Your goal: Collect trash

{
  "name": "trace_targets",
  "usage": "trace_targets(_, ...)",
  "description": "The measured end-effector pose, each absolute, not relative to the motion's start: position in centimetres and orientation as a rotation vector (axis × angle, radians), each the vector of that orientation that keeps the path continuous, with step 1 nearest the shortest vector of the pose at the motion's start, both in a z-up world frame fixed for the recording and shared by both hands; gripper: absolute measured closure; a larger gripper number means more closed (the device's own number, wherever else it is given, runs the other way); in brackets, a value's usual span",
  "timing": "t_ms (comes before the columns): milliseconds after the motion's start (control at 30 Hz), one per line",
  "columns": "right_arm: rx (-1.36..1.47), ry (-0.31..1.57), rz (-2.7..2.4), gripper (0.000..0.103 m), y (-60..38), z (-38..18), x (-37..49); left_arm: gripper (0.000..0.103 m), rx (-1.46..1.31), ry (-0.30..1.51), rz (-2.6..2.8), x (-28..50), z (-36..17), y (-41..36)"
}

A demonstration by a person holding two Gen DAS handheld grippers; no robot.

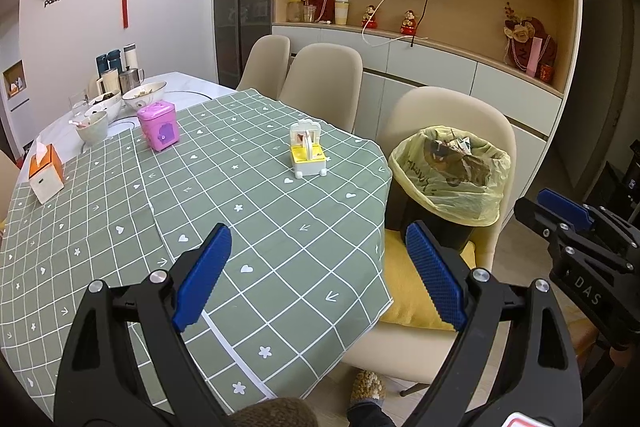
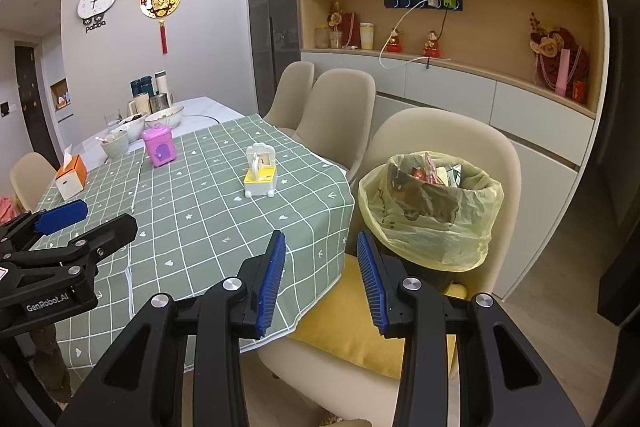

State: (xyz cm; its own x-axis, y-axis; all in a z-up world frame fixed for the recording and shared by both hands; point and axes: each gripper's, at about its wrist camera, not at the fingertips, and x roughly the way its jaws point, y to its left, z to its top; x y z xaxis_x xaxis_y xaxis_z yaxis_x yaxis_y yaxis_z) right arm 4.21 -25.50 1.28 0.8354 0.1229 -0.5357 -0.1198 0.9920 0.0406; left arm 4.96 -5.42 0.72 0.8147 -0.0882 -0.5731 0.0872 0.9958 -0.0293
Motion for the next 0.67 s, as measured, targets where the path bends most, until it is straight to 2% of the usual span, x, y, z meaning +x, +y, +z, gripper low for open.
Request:
trace_targets(467, -0.008, 0.598, 0.119, 0.067, -24.6, 0.5, 5.4, 0.018, -0.039, 0.682, -0.056, 7.1, -1.6, -3.2)
trace_targets(600, -0.031, 0.649, 0.156, 0.067, -23.1, -0.8, 8.7, 0.018, -0.068, 0.744, 0.051, 9.6, -3.7, 0.6)
trace_targets(667, -0.042, 0.675, 0.180, 0.067, -22.4, -1.2, 9.8, 0.018, -0.104, 0.778, 0.174, 11.9, -5.3, 4.8)
